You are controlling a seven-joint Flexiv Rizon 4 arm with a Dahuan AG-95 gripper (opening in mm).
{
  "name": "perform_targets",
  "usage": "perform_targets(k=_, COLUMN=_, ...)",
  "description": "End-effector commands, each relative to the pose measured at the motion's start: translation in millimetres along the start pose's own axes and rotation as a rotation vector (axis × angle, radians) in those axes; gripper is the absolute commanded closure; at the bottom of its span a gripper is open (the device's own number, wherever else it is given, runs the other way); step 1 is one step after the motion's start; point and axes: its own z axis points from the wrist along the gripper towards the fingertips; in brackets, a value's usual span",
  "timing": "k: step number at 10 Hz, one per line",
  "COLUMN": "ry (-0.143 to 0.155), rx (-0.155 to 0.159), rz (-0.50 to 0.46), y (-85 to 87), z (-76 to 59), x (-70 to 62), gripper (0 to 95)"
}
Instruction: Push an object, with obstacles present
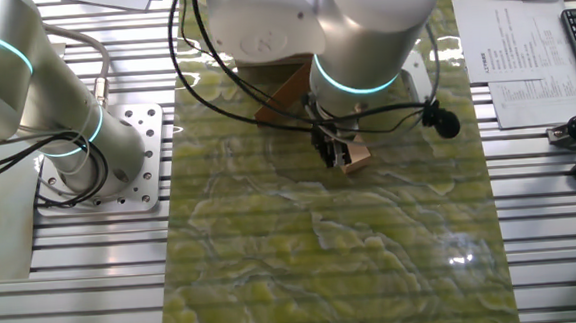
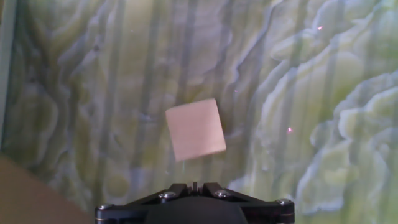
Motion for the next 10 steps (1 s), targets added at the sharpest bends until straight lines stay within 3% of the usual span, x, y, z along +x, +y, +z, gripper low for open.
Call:
perform_targets(k=1, ry=0.008, rx=0.005, rz=0.004, y=0.4, z=-0.1, x=2.1, gripper=95.0)
perform_targets(k=3, ry=0.003, rx=0.006, rz=0.006, y=0.3, z=10.4, x=0.6, gripper=95.0)
perform_targets(k=6, ry=0.005, rx=0.011, rz=0.007, y=-1.6, z=12.1, x=-4.4, gripper=95.0)
perform_targets(k=10, ry=0.004, rx=0.014, rz=0.011, y=-8.7, z=13.9, x=-24.0, gripper=95.0)
